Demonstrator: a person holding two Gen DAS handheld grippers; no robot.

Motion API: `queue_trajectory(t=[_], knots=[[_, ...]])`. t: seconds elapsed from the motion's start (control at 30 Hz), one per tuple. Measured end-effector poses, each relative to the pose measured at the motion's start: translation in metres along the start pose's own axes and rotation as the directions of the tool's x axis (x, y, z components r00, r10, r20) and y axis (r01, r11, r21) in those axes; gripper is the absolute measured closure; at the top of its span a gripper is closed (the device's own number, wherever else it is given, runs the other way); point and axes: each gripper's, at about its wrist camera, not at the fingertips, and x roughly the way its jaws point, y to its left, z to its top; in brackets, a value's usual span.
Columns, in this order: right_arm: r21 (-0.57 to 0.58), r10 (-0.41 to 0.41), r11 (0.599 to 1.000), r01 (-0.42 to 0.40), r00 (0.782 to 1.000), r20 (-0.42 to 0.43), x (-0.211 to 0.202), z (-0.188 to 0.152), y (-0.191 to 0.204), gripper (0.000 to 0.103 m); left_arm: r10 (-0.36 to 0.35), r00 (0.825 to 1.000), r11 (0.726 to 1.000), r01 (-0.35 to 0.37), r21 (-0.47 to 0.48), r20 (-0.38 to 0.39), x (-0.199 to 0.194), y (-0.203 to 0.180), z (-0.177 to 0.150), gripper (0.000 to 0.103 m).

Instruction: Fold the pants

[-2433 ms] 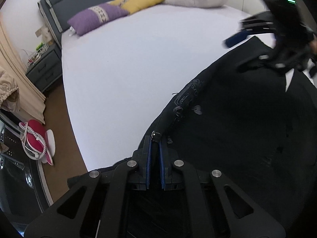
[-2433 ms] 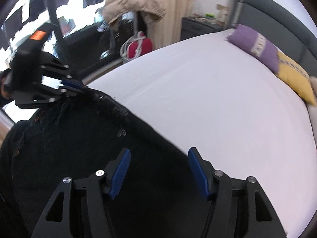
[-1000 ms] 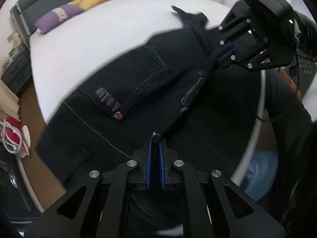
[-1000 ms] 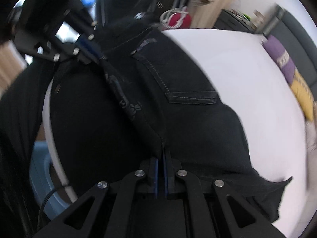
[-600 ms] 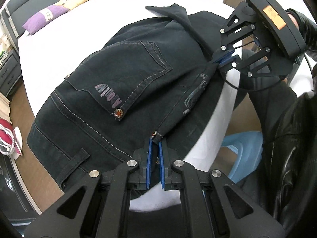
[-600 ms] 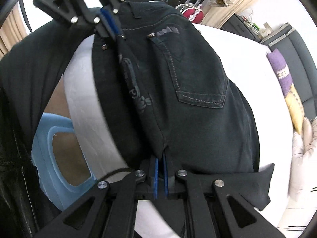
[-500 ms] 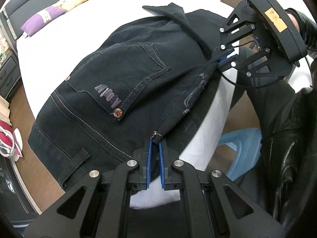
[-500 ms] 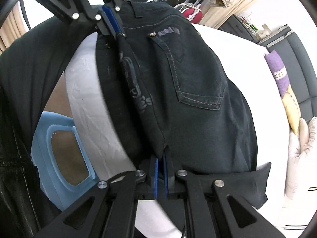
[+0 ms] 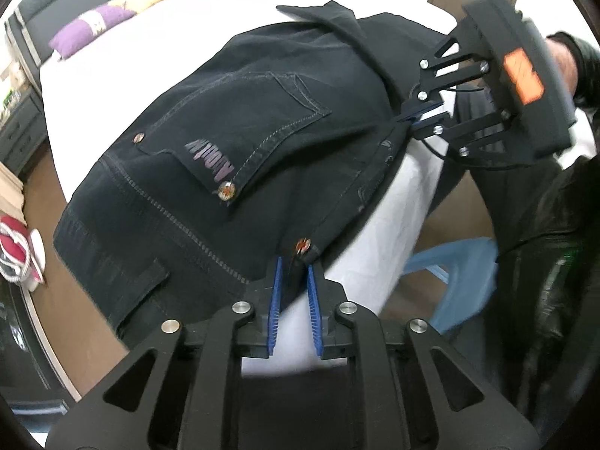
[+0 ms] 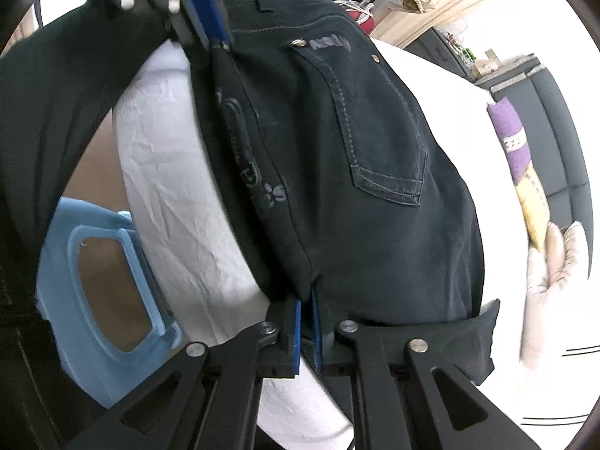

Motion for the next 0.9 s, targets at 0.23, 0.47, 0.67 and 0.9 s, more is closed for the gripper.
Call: queue_trajectory(t=[0.23,0.47,0.67,0.9], knots=[[0.063,-0.006,0.998,0.006,1.0,0.008,0.003,0.002,-0.002,0.094,0.0,0.991,0.997,0.011,-0.079,0.137,-0.049,0.011,0.031,0.09],[0.205,-0.024,0.979,0.015,0.999,0.038,-0.003,-0.006,-0.014,0.078,-0.025,0.985,0.971,0.065,-0.232,0.172,0.022,-0.007,0.087,0.09],[0.559,0.163,0.79,-0.252,0.965,0.204,-0.037,-0.061,-0.087,0.038,0.003,0.994,0.956,0.03,-0.291,0.111,0.064,-0.016,0.082,0.09],[0.945,-0.018,0.25,-0.209,0.975,0.221,-0.017,-0.151,-0.258,0.031,-0.015,0.994,0.936,0.053,-0.347,0.111,0.065,-0.01,0.079,0.09]])
